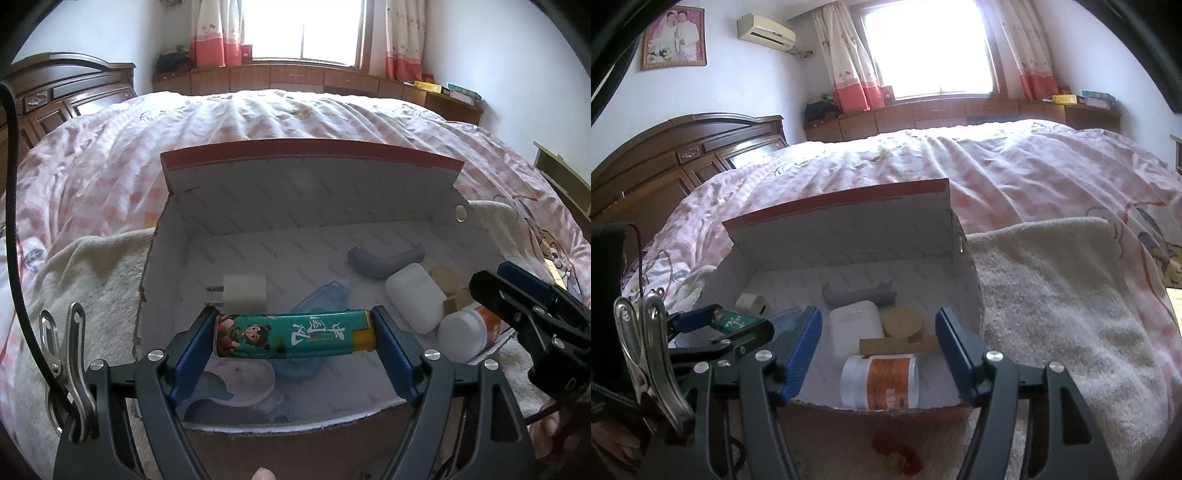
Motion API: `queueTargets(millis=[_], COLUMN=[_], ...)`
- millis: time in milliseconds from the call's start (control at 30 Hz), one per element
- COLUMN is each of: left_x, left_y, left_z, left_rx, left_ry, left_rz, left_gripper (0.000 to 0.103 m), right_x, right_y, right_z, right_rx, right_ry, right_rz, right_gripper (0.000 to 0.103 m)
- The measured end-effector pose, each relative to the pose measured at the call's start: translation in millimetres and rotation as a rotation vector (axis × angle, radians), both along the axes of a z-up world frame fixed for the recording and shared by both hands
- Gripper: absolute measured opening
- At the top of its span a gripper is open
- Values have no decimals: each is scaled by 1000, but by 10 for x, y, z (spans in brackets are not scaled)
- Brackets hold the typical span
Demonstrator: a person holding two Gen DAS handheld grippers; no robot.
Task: Organize rigid objects
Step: 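Open both tools to drop the lighter and wooden disc into the box, then withdraw both tools toward the grey plate and red toy car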
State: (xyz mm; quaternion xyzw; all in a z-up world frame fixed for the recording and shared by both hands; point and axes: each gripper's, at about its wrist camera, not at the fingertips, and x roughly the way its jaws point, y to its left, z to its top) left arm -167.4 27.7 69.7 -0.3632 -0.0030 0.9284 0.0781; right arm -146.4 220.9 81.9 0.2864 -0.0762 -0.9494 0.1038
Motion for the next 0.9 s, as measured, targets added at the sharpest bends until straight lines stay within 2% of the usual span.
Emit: queueTargets(millis=[900], left_x=[424], left_y=[17], left_z=[136], left_rx=[9], left_ry=[12], left_rz=[-15], left_gripper=[83], right_x=[501], right_y=[97], right_z=[-10], right_rx=[-30], right_ry=[-27], right_rz=[-12], right_gripper=[68])
